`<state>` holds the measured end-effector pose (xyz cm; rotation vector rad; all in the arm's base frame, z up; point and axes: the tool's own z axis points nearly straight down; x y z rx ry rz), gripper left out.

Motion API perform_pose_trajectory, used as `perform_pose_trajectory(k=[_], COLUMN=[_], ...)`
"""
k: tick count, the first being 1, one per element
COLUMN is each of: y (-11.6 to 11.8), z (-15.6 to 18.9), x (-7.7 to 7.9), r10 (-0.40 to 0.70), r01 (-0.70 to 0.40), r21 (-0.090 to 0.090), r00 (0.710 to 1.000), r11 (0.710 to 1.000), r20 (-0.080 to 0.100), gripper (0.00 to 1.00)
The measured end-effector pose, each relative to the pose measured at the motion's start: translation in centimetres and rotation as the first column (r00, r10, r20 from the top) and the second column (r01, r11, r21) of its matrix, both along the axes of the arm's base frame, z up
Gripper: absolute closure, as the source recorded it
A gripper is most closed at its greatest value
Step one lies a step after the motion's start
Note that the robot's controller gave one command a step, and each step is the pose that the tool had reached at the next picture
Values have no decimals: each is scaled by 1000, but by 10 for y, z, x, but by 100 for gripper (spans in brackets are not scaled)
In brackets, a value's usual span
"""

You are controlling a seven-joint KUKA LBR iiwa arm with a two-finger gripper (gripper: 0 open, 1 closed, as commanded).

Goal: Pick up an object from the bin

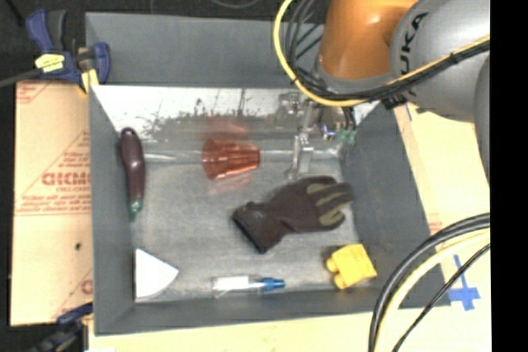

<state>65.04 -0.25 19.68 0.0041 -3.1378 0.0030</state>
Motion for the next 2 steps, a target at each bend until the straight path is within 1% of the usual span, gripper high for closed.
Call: perform_pose_trajectory(k=[1,2], y=[0,-7], z=[5,-29], x=[1,-18], r10=[0,79], r01=[0,-79], r21=[0,-1], r00=[1000,997], r11=[1000,997], r20=[9,11], gripper=[0,0])
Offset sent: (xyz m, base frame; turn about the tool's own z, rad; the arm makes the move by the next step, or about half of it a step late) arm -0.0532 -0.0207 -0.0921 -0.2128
